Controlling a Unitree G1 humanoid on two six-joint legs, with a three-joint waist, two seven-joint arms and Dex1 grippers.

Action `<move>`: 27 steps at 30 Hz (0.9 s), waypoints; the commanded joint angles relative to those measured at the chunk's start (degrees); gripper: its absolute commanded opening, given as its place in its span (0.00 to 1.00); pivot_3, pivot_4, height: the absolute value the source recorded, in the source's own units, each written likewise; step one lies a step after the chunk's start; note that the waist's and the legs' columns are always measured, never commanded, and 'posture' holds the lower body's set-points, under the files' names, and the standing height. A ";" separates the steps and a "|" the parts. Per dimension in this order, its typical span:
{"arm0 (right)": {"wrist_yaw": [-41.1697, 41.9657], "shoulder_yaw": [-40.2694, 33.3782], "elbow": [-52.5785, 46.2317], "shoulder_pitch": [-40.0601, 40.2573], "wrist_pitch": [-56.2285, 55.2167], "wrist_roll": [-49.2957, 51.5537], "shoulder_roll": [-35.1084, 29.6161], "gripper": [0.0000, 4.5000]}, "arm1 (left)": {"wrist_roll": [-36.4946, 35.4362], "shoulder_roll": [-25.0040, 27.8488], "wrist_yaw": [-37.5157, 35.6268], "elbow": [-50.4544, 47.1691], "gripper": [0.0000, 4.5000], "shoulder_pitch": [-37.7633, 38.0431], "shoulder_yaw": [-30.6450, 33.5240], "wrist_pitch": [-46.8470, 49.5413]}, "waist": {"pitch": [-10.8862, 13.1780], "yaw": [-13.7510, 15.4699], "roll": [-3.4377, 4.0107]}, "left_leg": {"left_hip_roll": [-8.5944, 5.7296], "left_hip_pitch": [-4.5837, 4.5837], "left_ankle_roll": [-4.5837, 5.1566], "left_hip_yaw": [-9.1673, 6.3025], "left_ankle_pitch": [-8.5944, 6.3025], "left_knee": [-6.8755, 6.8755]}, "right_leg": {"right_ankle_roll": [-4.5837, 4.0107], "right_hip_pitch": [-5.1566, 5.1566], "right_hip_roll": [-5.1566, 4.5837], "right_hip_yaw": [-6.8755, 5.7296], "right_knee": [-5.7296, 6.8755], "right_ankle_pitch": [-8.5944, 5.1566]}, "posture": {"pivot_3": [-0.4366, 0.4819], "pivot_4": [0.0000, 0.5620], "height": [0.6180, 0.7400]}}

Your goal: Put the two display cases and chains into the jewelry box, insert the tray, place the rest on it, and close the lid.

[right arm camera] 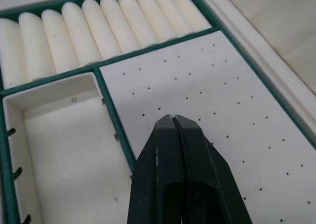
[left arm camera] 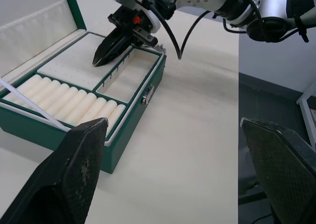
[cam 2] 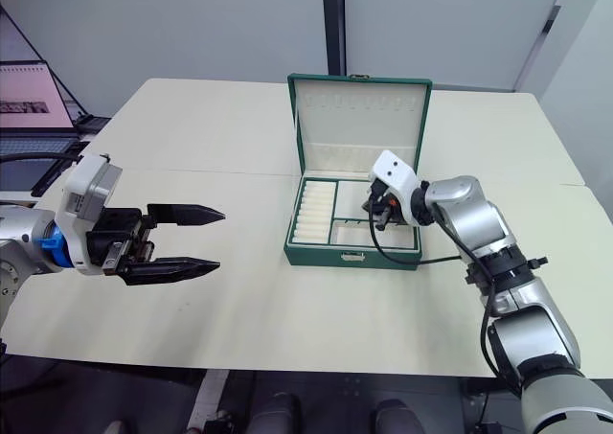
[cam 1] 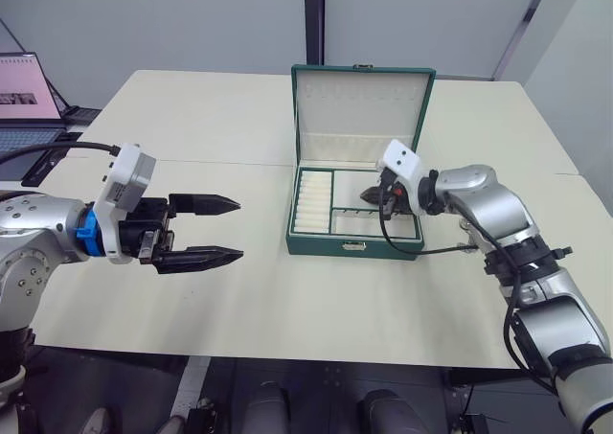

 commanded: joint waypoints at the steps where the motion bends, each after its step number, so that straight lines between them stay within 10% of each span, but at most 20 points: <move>1: 0.15 0.30 -0.59 1.43 -0.76 -0.59 -0.17 0.01 | -0.59 0.75 -0.76 -0.62 1.00 -0.90 1.43 -0.49 | 0.00 0.00 0.00 | 0.00 0.00 0.00 0.00 0.00 0.00 | 0.00 0.00 0.00 0.00 0.00 0.00 | 0.48 0.27 1.00; 12: -0.27 -2.13 -4.67 0.39 3.53 0.62 -1.14 0.01 | -0.40 0.72 -1.07 -1.08 1.00 -0.36 1.62 -0.44 | 0.00 0.02 0.00 | 0.00 0.01 0.00 -0.01 0.00 0.00 | 0.00 0.01 0.00 -0.01 -0.01 0.00 | 0.48 0.27 1.00; 20: -0.44 -16.24 -42.67 11.21 30.08 14.46 -12.51 0.01 | 1.41 -0.78 0.14 -0.78 1.00 1.12 2.18 -3.37 | -0.02 0.63 -0.09 | 0.00 -0.17 -0.01 -0.12 0.00 -0.10 | 0.00 0.07 -0.02 -0.18 -0.34 0.00 | 0.48 0.27 1.00; 27: -5.03 -34.57 -70.61 38.65 43.66 22.04 -12.19 0.01 | 2.07 -0.39 -3.41 -0.28 1.00 2.80 1.59 -6.31 | -0.06 0.51 -0.16 | -0.03 -0.21 -0.02 -0.08 0.00 -0.15 | 0.00 0.06 -0.02 -0.11 -0.37 0.00 | 0.48 0.27 1.00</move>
